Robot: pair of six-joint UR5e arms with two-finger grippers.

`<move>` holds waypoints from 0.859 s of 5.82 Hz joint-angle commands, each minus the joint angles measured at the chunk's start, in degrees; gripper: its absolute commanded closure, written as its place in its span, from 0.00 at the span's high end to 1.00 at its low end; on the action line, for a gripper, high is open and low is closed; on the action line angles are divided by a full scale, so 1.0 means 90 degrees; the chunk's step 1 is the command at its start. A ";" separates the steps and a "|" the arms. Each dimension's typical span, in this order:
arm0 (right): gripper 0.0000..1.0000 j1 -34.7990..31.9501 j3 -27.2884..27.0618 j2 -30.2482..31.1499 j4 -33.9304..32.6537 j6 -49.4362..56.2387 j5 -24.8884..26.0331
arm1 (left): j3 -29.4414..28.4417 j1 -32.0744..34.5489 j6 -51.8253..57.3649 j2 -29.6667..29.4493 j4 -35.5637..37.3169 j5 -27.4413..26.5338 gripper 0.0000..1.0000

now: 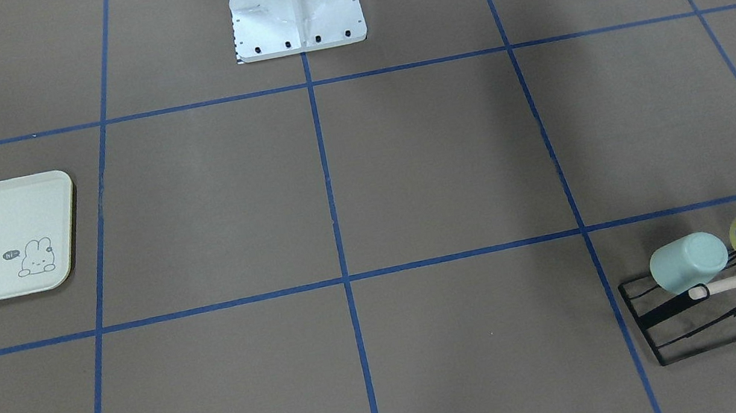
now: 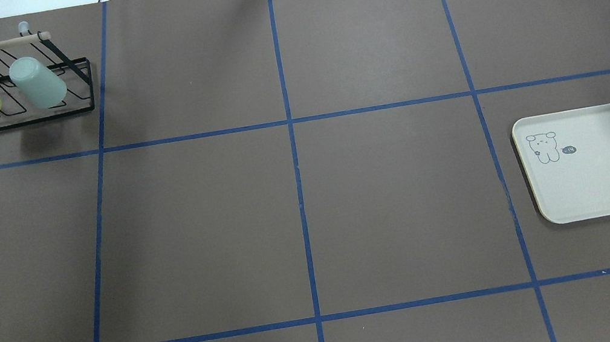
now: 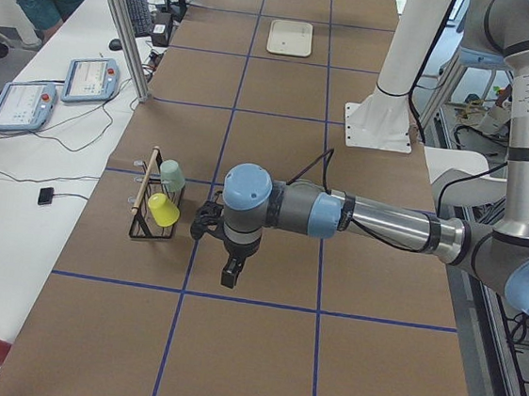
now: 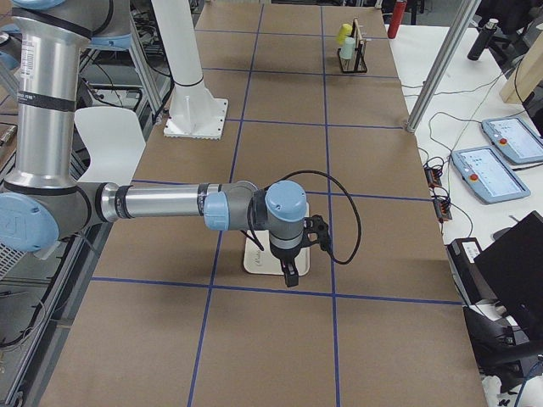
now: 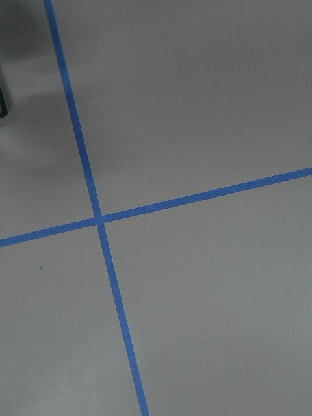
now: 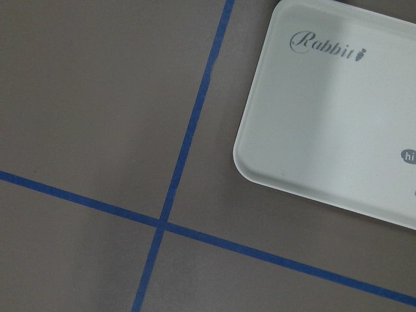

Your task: Left arm grabs green cup and hands to right arm on tray

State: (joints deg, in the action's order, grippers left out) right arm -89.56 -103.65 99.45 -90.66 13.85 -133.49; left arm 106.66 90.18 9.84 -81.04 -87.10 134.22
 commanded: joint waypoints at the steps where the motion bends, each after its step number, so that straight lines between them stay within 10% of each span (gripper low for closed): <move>1: 1.00 0.0000 0.0022 -0.0005 0.0035 -0.0074 -0.0011 | 0.0091 -0.0010 -0.0019 -0.0009 -0.0010 0.0047 1.00; 5: 1.00 0.0000 0.0139 -0.0093 0.0045 -0.0075 -0.0069 | -0.0296 -0.0019 -0.0039 -0.0028 -0.1354 0.0009 1.00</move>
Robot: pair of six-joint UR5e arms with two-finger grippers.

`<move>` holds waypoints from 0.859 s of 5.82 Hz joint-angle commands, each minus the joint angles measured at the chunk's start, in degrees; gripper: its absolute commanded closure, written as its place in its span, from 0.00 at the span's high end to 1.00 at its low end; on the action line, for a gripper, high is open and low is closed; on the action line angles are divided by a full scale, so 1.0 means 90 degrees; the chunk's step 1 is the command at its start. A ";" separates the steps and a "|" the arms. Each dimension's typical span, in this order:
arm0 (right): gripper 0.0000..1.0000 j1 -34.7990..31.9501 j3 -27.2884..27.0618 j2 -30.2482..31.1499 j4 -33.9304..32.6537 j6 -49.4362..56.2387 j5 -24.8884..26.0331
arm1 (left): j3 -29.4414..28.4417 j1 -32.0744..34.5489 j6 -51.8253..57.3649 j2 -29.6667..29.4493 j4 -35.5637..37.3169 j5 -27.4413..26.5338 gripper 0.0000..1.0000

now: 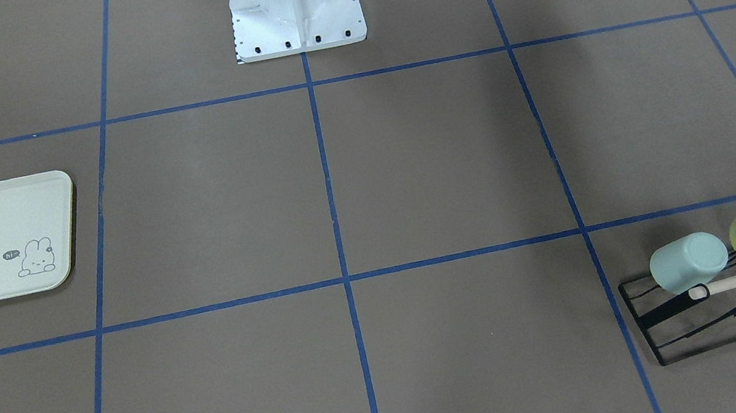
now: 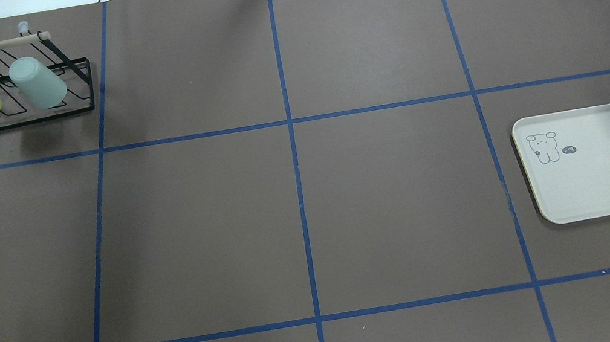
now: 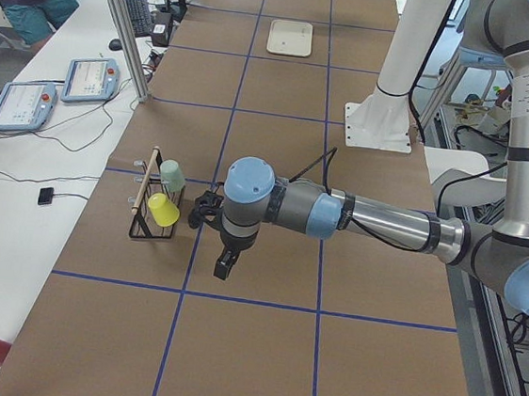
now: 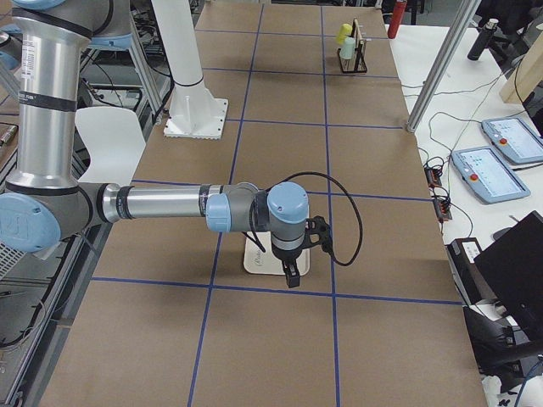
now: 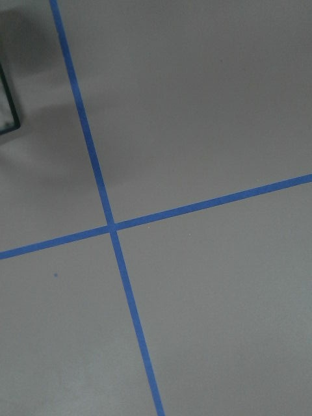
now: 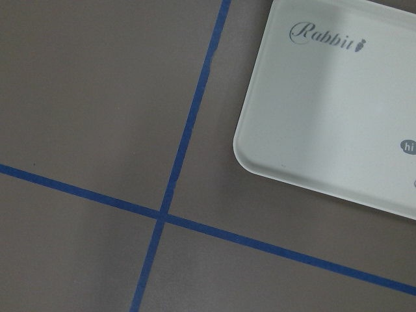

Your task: Left arm grabs green cup and hands to right arm on tray

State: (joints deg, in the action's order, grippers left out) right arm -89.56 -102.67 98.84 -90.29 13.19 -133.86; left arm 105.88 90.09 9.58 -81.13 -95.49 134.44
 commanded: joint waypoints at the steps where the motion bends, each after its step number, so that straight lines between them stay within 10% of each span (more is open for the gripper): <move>1: 1.00 0.0000 0.0030 -0.0054 0.0012 0.0000 -0.0058 | -0.0570 0.0000 -0.0068 -0.0676 -0.0416 -0.0016 1.00; 5: 1.00 0.0010 0.0109 -0.0404 0.0159 -0.0020 -0.0049 | -0.1334 -0.0010 -0.0397 -0.2350 -0.0630 -0.0124 1.00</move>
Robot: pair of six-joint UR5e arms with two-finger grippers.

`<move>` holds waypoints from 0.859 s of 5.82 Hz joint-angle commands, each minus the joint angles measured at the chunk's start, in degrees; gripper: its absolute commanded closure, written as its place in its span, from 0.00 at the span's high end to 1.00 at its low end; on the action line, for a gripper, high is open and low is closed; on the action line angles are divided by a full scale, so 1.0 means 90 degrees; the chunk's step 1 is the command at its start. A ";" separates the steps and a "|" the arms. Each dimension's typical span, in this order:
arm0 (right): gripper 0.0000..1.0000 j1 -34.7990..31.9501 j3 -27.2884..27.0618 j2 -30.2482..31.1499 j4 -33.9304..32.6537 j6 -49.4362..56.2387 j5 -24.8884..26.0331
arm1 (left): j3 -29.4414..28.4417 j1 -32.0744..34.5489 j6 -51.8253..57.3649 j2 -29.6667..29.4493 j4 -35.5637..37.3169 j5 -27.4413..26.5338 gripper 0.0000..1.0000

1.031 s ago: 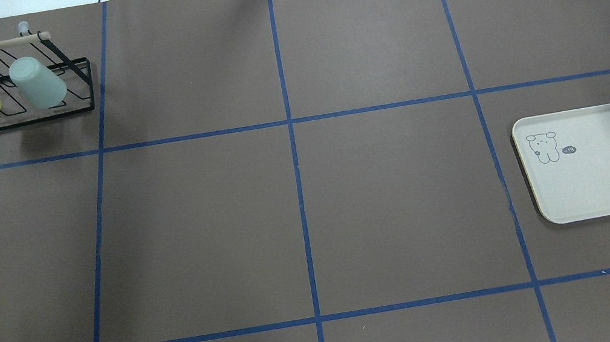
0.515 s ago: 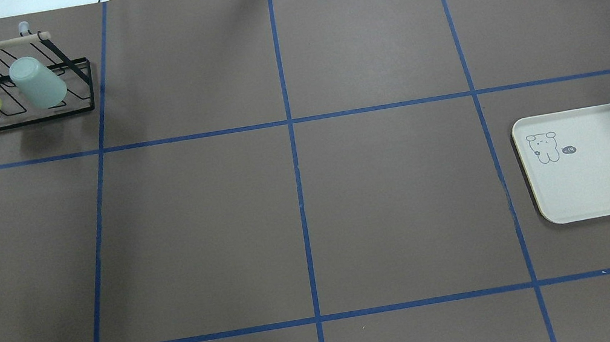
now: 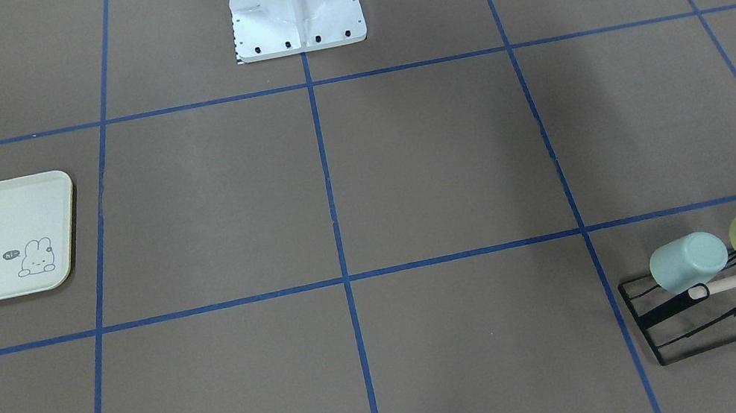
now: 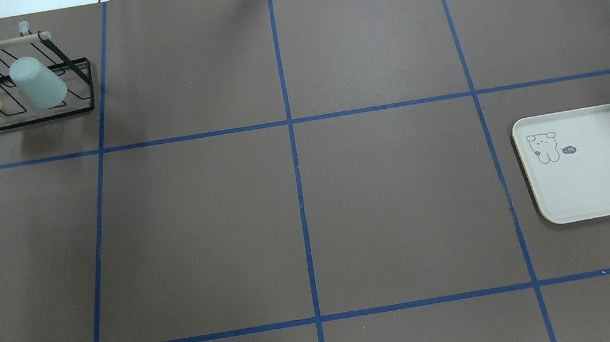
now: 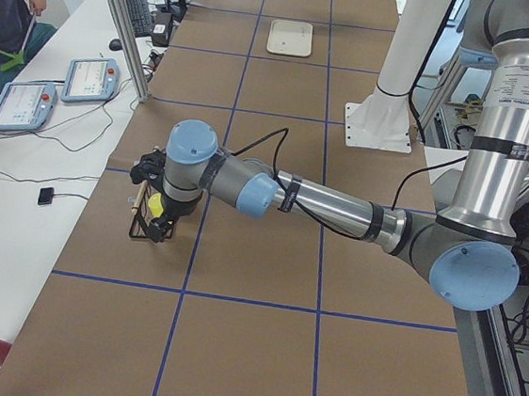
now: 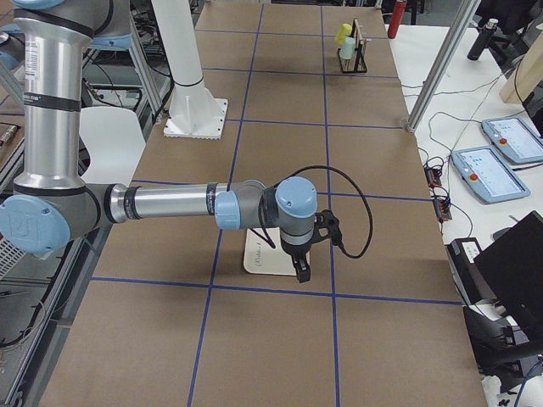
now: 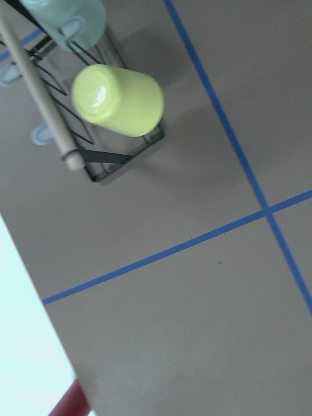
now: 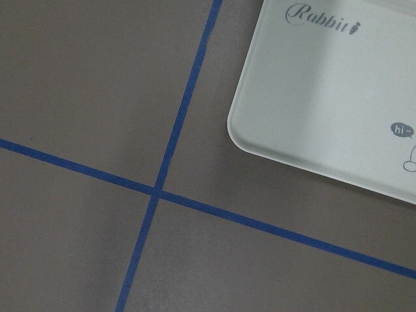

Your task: Left arm grabs green cup and hands to right arm on tray

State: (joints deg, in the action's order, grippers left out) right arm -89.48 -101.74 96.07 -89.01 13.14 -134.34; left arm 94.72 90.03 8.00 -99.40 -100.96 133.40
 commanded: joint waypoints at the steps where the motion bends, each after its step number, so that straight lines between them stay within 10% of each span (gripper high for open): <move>1: 1.00 0.0001 0.0006 -0.0205 0.0017 -0.0111 -0.0043 | -0.0075 -0.0032 -0.1123 -0.0555 -0.0254 0.0002 1.00; 5: 1.00 0.0109 0.0054 -0.0274 0.0017 -0.0151 -0.0092 | -0.0599 -0.1925 -0.3734 -0.2026 -0.1165 -0.0095 1.00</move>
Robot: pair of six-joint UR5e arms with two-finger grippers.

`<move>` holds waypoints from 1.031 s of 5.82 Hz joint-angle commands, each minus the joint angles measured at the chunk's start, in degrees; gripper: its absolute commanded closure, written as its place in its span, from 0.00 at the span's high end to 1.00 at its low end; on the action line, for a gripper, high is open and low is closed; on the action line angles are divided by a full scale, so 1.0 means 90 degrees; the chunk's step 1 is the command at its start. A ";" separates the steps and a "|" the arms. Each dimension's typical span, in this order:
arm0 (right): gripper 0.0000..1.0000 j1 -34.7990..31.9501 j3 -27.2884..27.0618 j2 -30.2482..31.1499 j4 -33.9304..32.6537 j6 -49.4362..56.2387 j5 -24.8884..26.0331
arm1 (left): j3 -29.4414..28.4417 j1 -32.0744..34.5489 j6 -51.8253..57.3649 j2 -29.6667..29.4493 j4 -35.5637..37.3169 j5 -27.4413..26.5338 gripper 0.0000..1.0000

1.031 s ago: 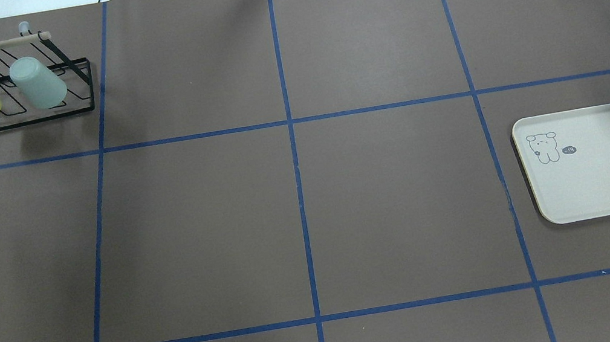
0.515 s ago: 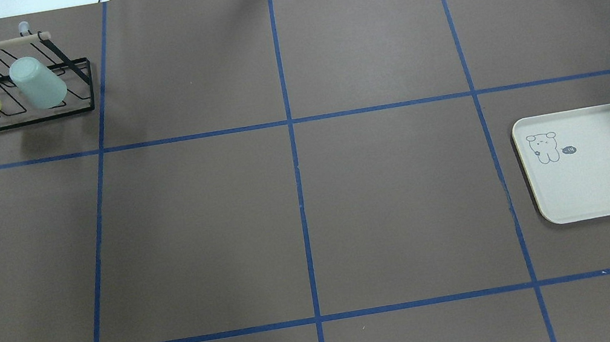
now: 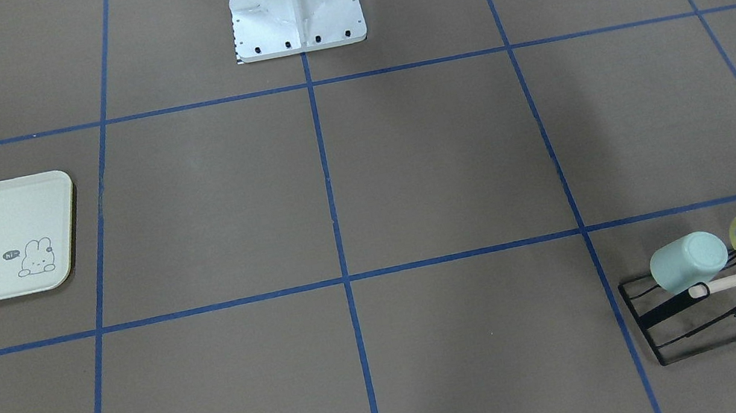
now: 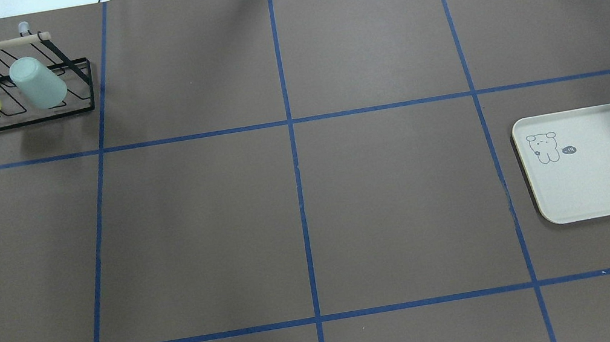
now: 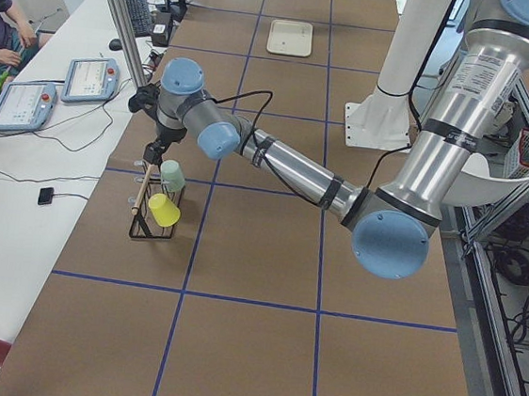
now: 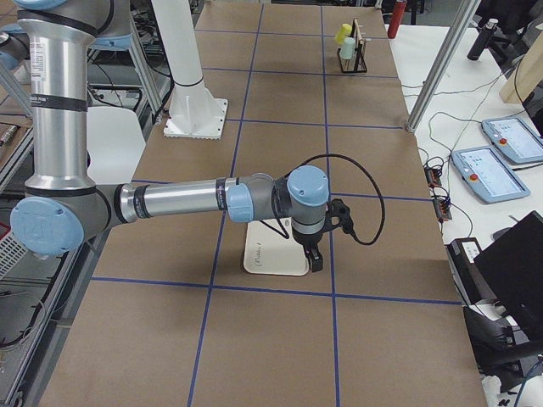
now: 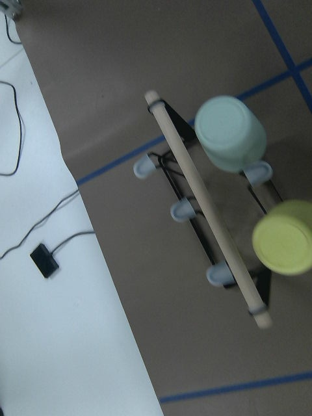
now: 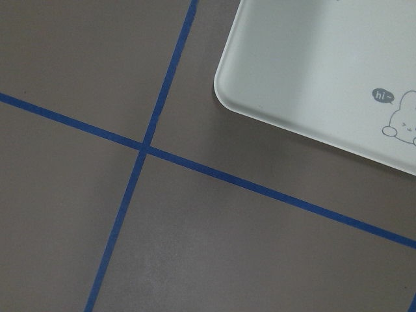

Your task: Left arm grabs green cup and hands to right arm on tray

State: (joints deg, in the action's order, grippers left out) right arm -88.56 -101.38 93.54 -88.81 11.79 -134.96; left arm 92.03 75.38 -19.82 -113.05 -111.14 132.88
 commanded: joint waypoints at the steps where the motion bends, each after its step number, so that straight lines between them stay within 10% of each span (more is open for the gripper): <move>1: 1.00 0.0006 0.0033 0.0007 -0.0005 -0.0001 -0.0033 | -0.0390 -0.0454 -0.0659 -0.0563 -0.0034 -0.0463 1.00; 6: 1.00 0.0006 0.0063 0.0007 0.0024 -0.0011 -0.0072 | -0.1210 -0.1149 -0.0591 -0.0730 0.0035 -0.1747 1.00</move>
State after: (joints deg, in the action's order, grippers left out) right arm -88.51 -100.82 93.61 -88.60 11.71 -135.43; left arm 82.47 65.56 -25.42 -119.54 -110.77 117.59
